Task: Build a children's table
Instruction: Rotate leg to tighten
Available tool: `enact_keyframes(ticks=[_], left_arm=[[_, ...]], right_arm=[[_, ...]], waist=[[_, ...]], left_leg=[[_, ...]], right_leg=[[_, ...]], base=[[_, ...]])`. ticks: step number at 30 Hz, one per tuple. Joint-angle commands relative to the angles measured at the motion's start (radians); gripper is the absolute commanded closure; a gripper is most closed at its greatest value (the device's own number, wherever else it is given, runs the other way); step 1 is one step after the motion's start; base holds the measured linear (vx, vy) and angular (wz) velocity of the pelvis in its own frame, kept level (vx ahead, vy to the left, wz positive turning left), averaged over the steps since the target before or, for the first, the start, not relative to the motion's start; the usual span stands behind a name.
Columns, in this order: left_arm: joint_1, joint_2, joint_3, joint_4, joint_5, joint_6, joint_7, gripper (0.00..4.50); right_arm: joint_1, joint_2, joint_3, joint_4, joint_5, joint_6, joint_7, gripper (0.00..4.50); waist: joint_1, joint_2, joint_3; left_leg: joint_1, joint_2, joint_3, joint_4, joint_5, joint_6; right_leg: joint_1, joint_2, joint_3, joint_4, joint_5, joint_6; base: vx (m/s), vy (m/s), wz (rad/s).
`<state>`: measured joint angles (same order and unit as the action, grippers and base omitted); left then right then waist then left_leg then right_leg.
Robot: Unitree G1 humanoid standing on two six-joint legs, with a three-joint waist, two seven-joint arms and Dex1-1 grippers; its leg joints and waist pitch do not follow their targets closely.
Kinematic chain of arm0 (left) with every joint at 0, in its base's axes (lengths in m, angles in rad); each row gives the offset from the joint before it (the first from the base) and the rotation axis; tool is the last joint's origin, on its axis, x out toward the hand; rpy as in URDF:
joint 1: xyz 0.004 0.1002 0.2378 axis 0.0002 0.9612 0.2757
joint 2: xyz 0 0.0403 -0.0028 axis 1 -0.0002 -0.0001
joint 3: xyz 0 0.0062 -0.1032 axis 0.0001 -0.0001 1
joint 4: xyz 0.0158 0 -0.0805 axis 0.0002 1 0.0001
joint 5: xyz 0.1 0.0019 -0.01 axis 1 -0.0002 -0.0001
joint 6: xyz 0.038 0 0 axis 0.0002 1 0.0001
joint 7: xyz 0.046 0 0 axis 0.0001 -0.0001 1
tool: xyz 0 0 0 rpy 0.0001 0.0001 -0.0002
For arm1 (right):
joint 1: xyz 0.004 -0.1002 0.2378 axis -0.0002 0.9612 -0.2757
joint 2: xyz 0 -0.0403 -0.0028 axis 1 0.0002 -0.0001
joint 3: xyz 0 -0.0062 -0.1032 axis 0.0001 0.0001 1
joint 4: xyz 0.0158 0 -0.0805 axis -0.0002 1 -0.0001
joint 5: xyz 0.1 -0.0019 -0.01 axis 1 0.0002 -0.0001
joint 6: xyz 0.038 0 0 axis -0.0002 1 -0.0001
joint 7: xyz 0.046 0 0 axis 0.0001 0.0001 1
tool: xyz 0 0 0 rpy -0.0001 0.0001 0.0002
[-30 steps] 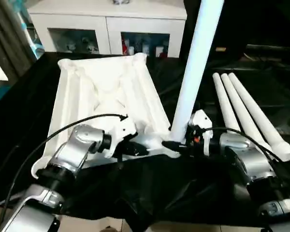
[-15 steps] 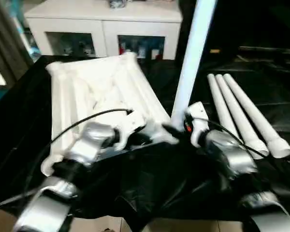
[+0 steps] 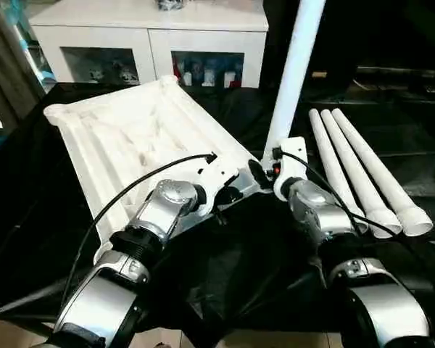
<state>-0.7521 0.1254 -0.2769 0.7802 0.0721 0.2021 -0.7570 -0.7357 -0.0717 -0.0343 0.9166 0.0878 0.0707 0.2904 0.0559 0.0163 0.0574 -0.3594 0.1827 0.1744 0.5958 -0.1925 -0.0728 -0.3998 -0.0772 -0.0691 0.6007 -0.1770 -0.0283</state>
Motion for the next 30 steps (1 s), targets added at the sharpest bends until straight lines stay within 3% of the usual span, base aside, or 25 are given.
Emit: enact_keyframes(ticks=[1, 3, 7, 8, 14, 15, 19, 25, 30], left_arm=[[0.009, -0.006, -0.036, -0.036, -0.006, -0.046, -0.077, 4.5], [0.026, 0.017, -0.042, -0.056, -0.013, -0.063, -0.128, 4.5], [0.065, 0.082, -0.054, -0.102, -0.029, -0.091, -0.236, 4.5], [0.084, 0.117, -0.059, -0.126, -0.037, -0.102, -0.29, 4.5], [0.122, 0.197, -0.063, -0.178, -0.057, -0.101, -0.405, 4.5], [0.129, 0.207, -0.058, -0.191, -0.063, -0.101, -0.422, 4.5], [0.153, 0.256, -0.057, -0.231, -0.08, -0.1, -0.496, 4.5], [0.153, 0.282, -0.053, -0.228, -0.074, -0.104, -0.504, 4.5], [0.135, 0.252, -0.042, -0.198, -0.048, -0.086, -0.408, 4.5]], right_arm=[[0.032, 0.029, 0.069, 0.003, -0.003, -0.003, 0.132, 0.83], [0.057, 0.005, 0.084, -0.037, -0.001, -0.007, 0.195, 0.83], [0.124, -0.067, 0.122, -0.149, 0.015, -0.006, 0.348, 0.83], [0.161, -0.111, 0.134, -0.211, 0.03, -0.004, 0.434, 0.83], [0.224, -0.211, 0.143, -0.335, 0.071, 0.014, 0.618, 0.83], [0.233, -0.225, 0.145, -0.356, 0.078, 0.022, 0.646, 1.08], [0.258, -0.269, 0.165, -0.42, 0.095, 0.055, 0.729, 1.35], [0.275, -0.277, 0.181, -0.444, 0.091, 0.076, 0.759, 1.8], [0.288, -0.252, 0.182, -0.431, 0.059, 0.089, 0.673, 1.84]], waist=[[0.001, 0.003, -0.071], [0.001, 0.005, -0.068], [0.002, 0.004, -0.07], [0.005, 0.009, -0.071], [0.016, 0.009, -0.068], [0.016, 0.009, -0.068], [0.019, 0.007, -0.068], [0.022, 0.007, -0.069], [0.025, 0.006, -0.067]], left_leg=[[-0.001, 0.039, -0.011, -0.072, -0.178, 0.073], [0.003, 0.042, -0.012, -0.074, -0.2, 0.069], [0.001, 0.045, -0.012, -0.074, -0.185, 0.083], [0.003, 0.045, -0.012, -0.073, -0.178, 0.087], [0.004, 0.051, -0.01, -0.074, -0.187, 0.089], [0.003, 0.052, -0.009, -0.075, -0.188, 0.086], [0.002, 0.05, -0.009, -0.074, -0.178, 0.084], [0.002, 0.05, -0.009, -0.074, -0.166, 0.075], [0.004, 0.049, -0.009, -0.075, -0.169, 0.062]], right_leg=[[0.061, -0.072, 0.044, -0.066, -0.139, -0.244], [0.059, -0.072, 0.044, -0.071, -0.177, -0.238], [0.061, -0.071, 0.046, -0.066, -0.141, -0.242], [0.06, -0.07, 0.046, -0.064, -0.123, -0.248], [0.058, -0.07, 0.045, -0.061, -0.125, -0.259], [0.058, -0.069, 0.045, -0.061, -0.129, -0.261], [0.058, -0.069, 0.045, -0.061, -0.136, -0.256], [0.055, -0.069, 0.045, -0.061, -0.146, -0.25], [0.052, -0.07, 0.047, -0.064, -0.164, -0.24]], base=[[0.0, 0.0, 0.0], [0.0, 0.0, 0.0], [0.0, 0.0, 0.0], [0.0, 0.0, 0.0], [0.0, 0.0, 0.0], [0.0, 0.0, 0.0], [0.0, 0.0, 0.0], [0.0, 0.0, 0.0], [0.0, 0.0, 0.0]])
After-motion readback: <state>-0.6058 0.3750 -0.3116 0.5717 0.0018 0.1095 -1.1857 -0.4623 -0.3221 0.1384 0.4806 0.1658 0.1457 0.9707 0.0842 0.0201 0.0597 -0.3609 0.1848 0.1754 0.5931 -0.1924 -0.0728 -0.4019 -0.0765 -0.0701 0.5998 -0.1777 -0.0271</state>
